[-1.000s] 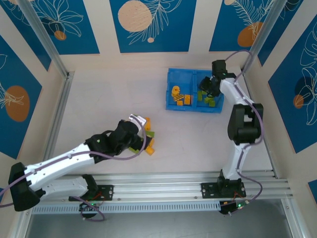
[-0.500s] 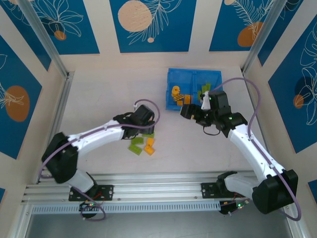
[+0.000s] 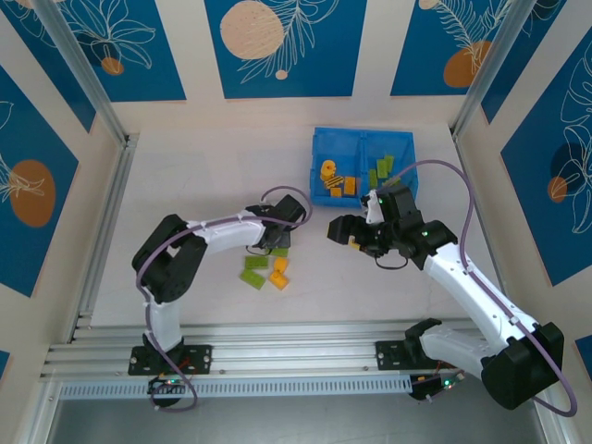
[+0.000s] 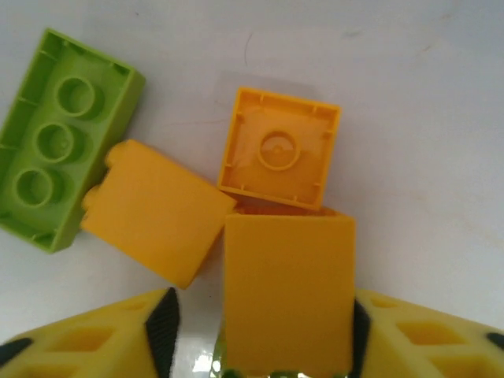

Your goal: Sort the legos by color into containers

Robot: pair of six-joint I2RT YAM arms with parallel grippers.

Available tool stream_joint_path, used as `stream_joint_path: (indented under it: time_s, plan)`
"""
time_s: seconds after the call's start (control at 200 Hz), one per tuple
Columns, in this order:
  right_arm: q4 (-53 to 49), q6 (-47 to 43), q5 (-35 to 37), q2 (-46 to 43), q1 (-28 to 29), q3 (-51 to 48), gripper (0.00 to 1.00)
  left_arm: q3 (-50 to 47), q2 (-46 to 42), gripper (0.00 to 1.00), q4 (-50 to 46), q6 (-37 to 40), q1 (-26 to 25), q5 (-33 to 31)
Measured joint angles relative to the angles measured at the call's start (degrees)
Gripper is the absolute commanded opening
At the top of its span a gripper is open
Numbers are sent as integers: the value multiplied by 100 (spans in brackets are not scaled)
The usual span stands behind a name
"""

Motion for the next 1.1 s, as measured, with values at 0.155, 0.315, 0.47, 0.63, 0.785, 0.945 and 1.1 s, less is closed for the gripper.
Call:
stream_joint_path:
  time_s: [0.155,0.315,0.47,0.63,0.785,0.945,1.1]
  plan:
    - [-199,-120,127,0,0,122,83,-50,55,29,157,-52,70,122]
    - [-304,-144,129,-15,4,155,83,-120,-157,25,236,111,72,339]
    - [-363,-138,142,-216,4,177,83,-90,-859,22,221,577,59,704]
    - [-407,-90,411,-492,4,317,83,715,-1368,20,79,1217,-55,949]
    - [-404,37,754,-809,4,321,83,1987,-1054,18,35,1777,-170,1095]
    - [-424,162,896,-1005,4,319,83,3504,120,16,90,2229,-181,1106]
    - [-531,227,1003,-1255,4,302,83,5674,2028,15,-74,2461,-107,1123]
